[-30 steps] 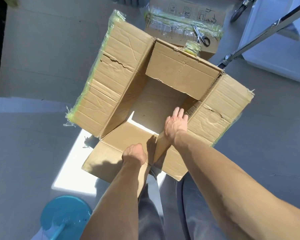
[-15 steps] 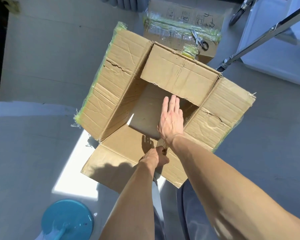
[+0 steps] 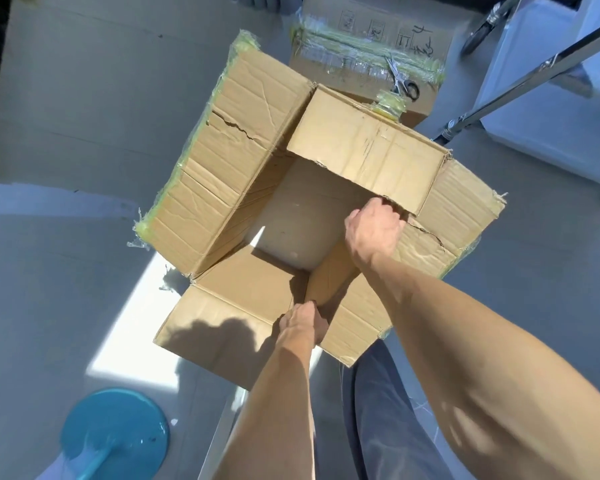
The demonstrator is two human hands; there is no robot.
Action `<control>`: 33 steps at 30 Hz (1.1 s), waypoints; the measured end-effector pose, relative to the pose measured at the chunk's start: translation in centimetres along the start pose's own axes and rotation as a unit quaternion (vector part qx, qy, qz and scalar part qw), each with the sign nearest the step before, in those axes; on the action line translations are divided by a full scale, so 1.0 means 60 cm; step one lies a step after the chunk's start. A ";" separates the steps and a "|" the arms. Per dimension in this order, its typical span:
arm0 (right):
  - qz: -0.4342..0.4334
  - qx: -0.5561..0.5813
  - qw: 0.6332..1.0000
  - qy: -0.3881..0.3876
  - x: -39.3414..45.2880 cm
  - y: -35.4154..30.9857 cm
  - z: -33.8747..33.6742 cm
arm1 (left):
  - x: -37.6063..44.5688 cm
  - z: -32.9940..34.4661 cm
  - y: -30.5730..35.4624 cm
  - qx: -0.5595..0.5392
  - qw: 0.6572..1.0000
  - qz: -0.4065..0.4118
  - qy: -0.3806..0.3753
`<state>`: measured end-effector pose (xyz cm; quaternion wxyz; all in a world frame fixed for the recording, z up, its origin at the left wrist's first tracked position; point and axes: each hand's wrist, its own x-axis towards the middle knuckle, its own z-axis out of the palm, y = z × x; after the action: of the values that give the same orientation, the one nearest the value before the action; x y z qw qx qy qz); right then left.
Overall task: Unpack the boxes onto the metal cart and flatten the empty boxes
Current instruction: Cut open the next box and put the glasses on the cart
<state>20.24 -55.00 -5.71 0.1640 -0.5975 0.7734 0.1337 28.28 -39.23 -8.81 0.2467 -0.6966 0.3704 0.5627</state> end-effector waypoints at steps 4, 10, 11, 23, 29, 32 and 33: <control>-0.256 -0.289 0.893 -0.230 -0.049 0.018 0.027 | 0.007 -0.002 -0.009 -0.010 0.999 -0.012 0.046; -0.314 -0.418 0.810 -0.265 -0.131 0.002 0.079 | -0.003 -0.015 -0.012 -0.018 0.994 -0.003 0.111; -0.328 -0.421 0.807 -0.253 -0.130 0.005 0.079 | -0.003 -0.017 -0.012 -0.027 0.991 -0.004 0.128; -0.556 -0.216 0.802 -0.032 -0.109 -0.104 0.017 | -0.040 -0.139 -0.045 -0.208 0.862 -0.028 0.461; -0.489 -0.112 0.862 -0.073 -0.197 -0.228 -0.021 | -0.106 -0.274 -0.183 -0.182 0.812 -0.096 0.546; -0.412 -0.018 0.909 -0.053 -0.223 -0.270 -0.026 | -0.126 -0.321 -0.211 -0.142 0.788 -0.045 0.598; -0.383 0.025 0.922 -0.045 -0.228 -0.286 -0.030 | -0.130 -0.332 -0.218 -0.149 0.778 -0.047 0.609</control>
<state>39.84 -47.97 1.37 0.2523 -0.8373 0.4801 0.0685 49.94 -44.63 2.67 -0.1113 -0.9385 0.3216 0.0576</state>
